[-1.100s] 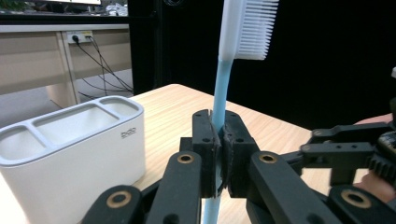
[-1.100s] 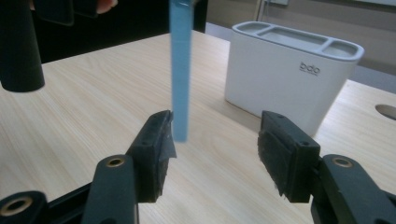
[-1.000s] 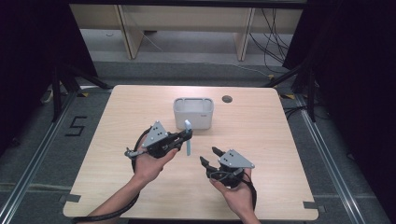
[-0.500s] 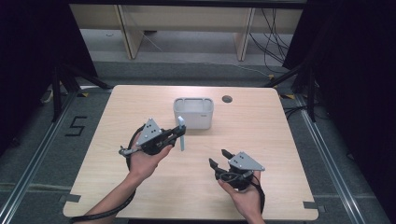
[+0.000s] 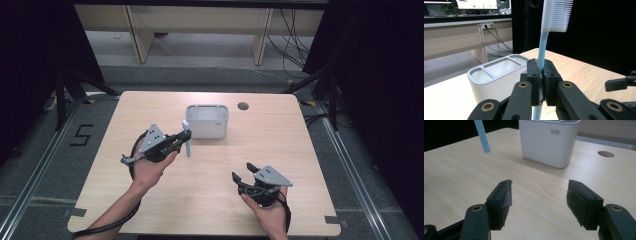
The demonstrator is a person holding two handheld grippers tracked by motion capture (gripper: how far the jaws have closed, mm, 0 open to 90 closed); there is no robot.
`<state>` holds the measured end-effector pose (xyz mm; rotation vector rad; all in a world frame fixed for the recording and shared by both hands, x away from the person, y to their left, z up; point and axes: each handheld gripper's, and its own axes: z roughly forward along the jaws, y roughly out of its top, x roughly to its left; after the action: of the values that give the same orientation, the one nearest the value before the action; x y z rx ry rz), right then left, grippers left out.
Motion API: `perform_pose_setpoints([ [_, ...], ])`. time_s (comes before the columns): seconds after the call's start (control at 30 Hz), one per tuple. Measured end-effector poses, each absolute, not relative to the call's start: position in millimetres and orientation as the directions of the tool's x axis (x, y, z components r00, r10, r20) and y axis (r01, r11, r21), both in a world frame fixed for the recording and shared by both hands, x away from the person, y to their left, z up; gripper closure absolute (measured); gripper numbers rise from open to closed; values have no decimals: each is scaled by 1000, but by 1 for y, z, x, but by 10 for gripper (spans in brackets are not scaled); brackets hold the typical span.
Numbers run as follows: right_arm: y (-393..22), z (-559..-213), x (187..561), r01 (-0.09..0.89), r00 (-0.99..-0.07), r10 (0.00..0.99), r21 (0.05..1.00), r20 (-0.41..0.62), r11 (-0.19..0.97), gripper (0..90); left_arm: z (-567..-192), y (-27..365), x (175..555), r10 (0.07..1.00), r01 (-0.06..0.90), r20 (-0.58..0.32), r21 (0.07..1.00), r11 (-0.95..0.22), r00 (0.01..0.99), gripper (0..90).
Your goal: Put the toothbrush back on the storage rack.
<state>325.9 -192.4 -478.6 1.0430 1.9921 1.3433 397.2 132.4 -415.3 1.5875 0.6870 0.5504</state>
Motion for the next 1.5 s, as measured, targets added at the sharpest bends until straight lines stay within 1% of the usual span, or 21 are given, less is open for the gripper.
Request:
perform_pose_setpoints([
  [0.03, -194, -481, 326, 319, -570, 821, 929, 30, 187, 369, -416, 133, 398, 708, 121, -45, 991, -57, 704, 850],
  [0.07, -196, -482, 325, 319, -557, 830, 929, 22, 190, 364, -415, 134, 399, 711, 119, -43, 991, -58, 702, 850],
  [0.1, -197, -483, 324, 336, -559, 827, 926, 48, 173, 360, -415, 135, 399, 713, 120, -42, 991, -59, 700, 850],
  [0.13, -200, -484, 325, 313, -558, 830, 930, 14, 195, 357, -415, 136, 400, 715, 118, -41, 991, -58, 698, 850],
  [0.17, -201, -485, 325, 307, -549, 836, 932, 9, 191, 354, -415, 136, 401, 717, 118, -42, 991, -57, 696, 850],
  [0.27, -203, -488, 324, 317, -550, 835, 933, 34, 171, 350, -414, 139, 403, 724, 115, -47, 992, -46, 688, 850],
  [0.33, -204, -490, 322, 338, -531, 845, 930, 62, 144, 346, -414, 140, 404, 726, 116, -51, 992, -40, 686, 850],
  [0.43, -207, -492, 324, 317, -533, 846, 935, 36, 160, 345, -413, 141, 407, 731, 116, -53, 993, -37, 681, 850],
  [0.47, -205, -492, 322, 349, -522, 850, 927, 72, 136, 343, -413, 141, 407, 732, 116, -52, 993, -38, 679, 850],
  [0.5, -205, -493, 323, 342, -521, 851, 930, 68, 136, 342, -413, 142, 408, 733, 116, -51, 993, -38, 678, 850],
  [0.57, -203, -494, 323, 348, -515, 852, 931, 90, 113, 338, -413, 142, 409, 734, 115, -49, 993, -39, 677, 850],
  [0.6, -206, -493, 324, 341, -522, 850, 930, 64, 139, 336, -412, 142, 410, 735, 114, -51, 993, -36, 677, 850],
  [0.8, -206, -494, 324, 330, -520, 852, 934, 60, 135, 332, -410, 141, 413, 737, 110, -47, 993, -37, 674, 850],
  [0.83, -208, -493, 325, 321, -516, 856, 934, 34, 157, 332, -410, 142, 414, 737, 109, -45, 993, -39, 674, 850],
  [0.93, -208, -494, 325, 318, -513, 858, 936, 37, 149, 332, -408, 143, 415, 739, 107, -43, 993, -39, 672, 850],
  [0.97, -207, -494, 324, 335, -513, 856, 933, 61, 134, 332, -408, 143, 416, 740, 106, -44, 994, -36, 671, 850],
  [1.0, -208, -494, 325, 314, -513, 857, 937, 35, 151, 332, -407, 143, 416, 741, 105, -44, 994, -35, 670, 851],
  [1.23, -206, -495, 324, 338, -519, 853, 931, 62, 138, 331, -401, 144, 419, 745, 95, -41, 995, -31, 666, 851],
  [1.43, -206, -496, 325, 314, -525, 850, 938, 43, 146, 330, -396, 144, 423, 749, 85, -34, 996, -31, 662, 850],
  [1.47, -205, -496, 324, 340, -517, 852, 933, 83, 116, 330, -395, 144, 424, 750, 84, -36, 996, -26, 661, 851],
  [1.5, -205, -496, 324, 335, -518, 852, 934, 76, 121, 330, -394, 144, 425, 750, 82, -35, 996, -26, 661, 850],
])
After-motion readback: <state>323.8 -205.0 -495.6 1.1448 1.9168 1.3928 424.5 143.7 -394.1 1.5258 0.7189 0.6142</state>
